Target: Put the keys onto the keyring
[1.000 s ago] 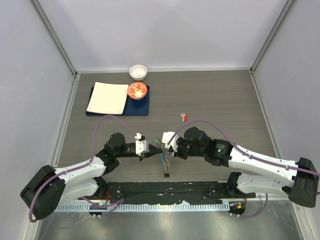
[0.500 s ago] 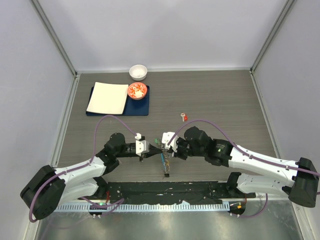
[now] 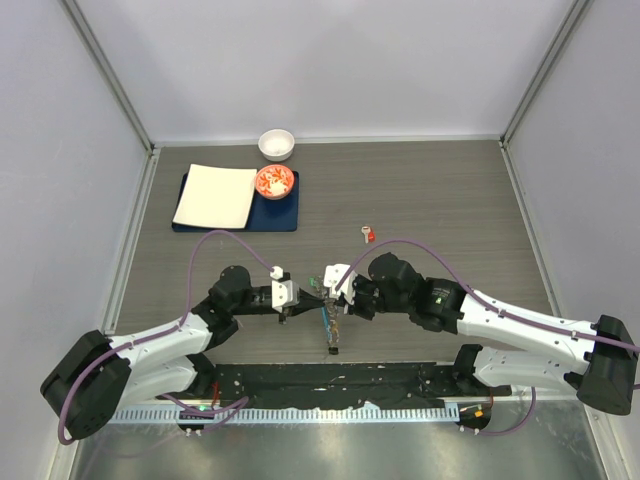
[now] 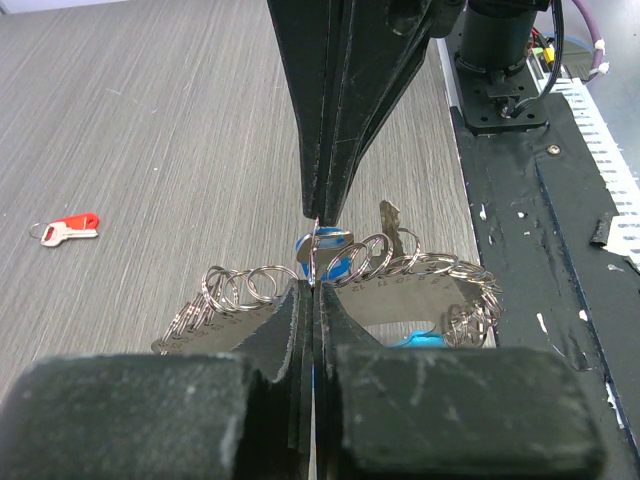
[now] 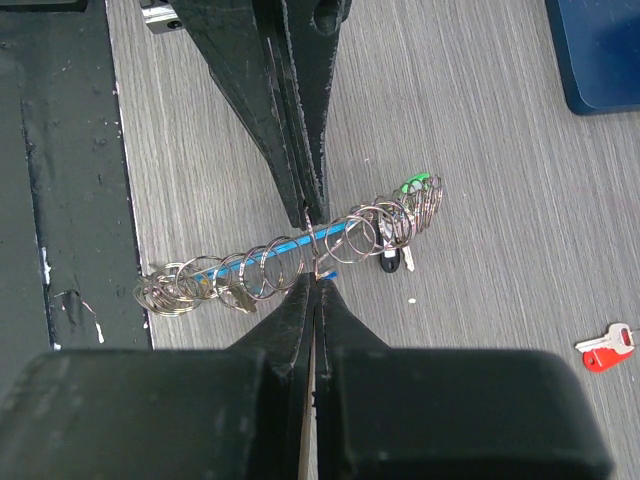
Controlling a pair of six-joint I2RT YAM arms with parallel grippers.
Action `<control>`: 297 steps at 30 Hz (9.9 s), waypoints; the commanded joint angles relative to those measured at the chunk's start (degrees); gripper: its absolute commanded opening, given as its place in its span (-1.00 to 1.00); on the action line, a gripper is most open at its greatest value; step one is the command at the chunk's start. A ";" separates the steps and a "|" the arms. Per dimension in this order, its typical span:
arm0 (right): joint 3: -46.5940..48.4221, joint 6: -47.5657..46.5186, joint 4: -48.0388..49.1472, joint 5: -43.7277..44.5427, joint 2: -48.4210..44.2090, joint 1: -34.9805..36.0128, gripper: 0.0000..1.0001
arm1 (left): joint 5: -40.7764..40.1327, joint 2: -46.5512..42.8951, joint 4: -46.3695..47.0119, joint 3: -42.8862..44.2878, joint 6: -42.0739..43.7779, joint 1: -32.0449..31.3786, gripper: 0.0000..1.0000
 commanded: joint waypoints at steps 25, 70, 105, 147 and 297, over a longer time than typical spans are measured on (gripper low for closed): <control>3.57 -1.99 3.80 -3.95 1.64 -0.02 -0.99 | 4.15 -0.31 3.55 2.15 0.18 -0.39 -1.00; 3.13 -3.66 -0.33 -0.26 0.41 0.77 -0.99 | -18.96 -8.92 -1.46 3.21 -24.16 -1.09 -1.00; 10.16 -8.49 -7.88 4.75 1.82 2.18 -0.99 | -14.94 -2.42 9.10 -0.85 -14.35 -1.09 0.07; 8.67 -7.97 -10.96 4.83 -0.55 2.18 -0.99 | -4.36 6.81 3.28 7.43 -6.57 -0.74 -1.00; -0.38 -2.96 6.52 -1.14 2.52 2.62 -0.99 | -16.41 0.74 34.75 -6.72 -26.89 -0.74 -1.00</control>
